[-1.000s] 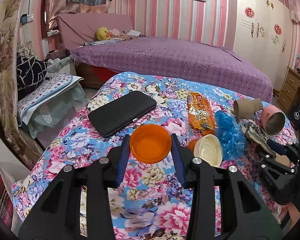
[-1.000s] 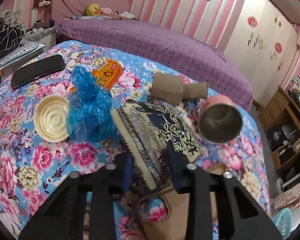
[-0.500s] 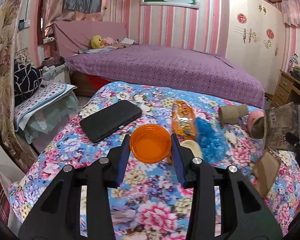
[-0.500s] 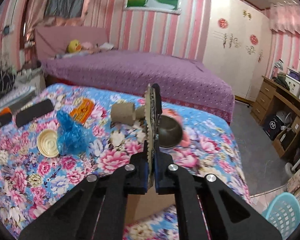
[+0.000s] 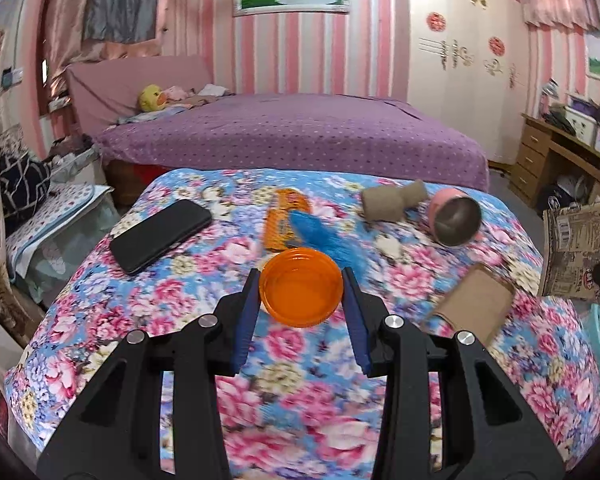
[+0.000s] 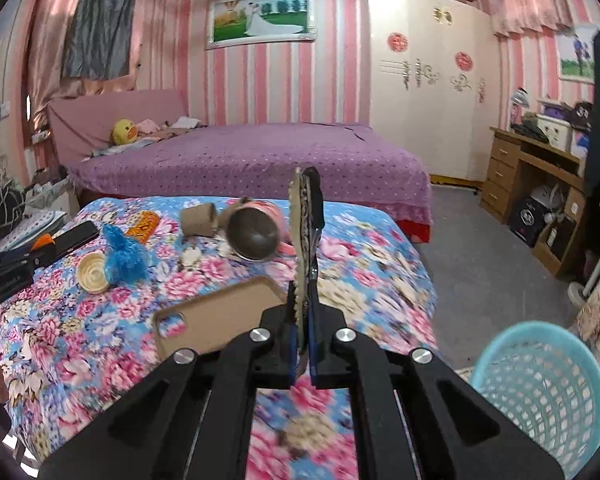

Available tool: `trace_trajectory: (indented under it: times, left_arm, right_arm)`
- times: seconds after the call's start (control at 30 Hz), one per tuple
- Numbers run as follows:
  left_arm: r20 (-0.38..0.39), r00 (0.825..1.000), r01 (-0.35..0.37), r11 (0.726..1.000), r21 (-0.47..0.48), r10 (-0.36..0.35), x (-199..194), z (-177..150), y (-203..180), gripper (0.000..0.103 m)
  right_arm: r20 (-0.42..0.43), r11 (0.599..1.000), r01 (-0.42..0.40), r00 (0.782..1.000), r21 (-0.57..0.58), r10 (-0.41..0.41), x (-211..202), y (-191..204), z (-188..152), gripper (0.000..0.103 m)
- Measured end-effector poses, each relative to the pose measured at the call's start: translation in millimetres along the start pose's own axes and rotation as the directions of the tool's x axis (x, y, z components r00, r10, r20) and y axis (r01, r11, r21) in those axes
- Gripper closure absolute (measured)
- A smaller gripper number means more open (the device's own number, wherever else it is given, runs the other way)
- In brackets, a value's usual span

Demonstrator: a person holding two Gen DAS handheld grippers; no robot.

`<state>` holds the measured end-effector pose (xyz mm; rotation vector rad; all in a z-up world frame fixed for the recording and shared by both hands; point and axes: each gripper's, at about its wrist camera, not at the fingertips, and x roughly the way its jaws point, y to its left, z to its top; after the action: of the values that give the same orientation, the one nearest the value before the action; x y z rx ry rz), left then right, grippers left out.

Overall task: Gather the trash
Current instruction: 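Carry the orange cup and paper note to the basket and open the left tool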

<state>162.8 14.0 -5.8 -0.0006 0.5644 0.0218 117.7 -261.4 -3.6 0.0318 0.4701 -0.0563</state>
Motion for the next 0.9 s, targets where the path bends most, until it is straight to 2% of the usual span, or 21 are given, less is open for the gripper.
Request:
trace_trajectory:
  times: [0.37,0.5,0.9]
  left_arm:
    - [0.01,0.999,0.043,0.995,0.092,-0.044,-7,-13,-67,0.064]
    - [-0.006,0.996,0.091,0.991,0.093,-0.091,-5,-15,-85,0.064]
    - [-0.017,0.988,0.154,0.981,0.122,-0.153,-5,-23,-138,0.064]
  right_arm:
    - [0.03,0.999,0.034,0.999,0.035,-0.035,-19,-46,-10,0.099]
    - [0.036,0.997,0.054,0.998,0.047,-0.056,-24,-63,-12,0.099]
    - [0.04,0.987,0.136,0.989,0.091,-0.14,-39,-118,-18,0.099]
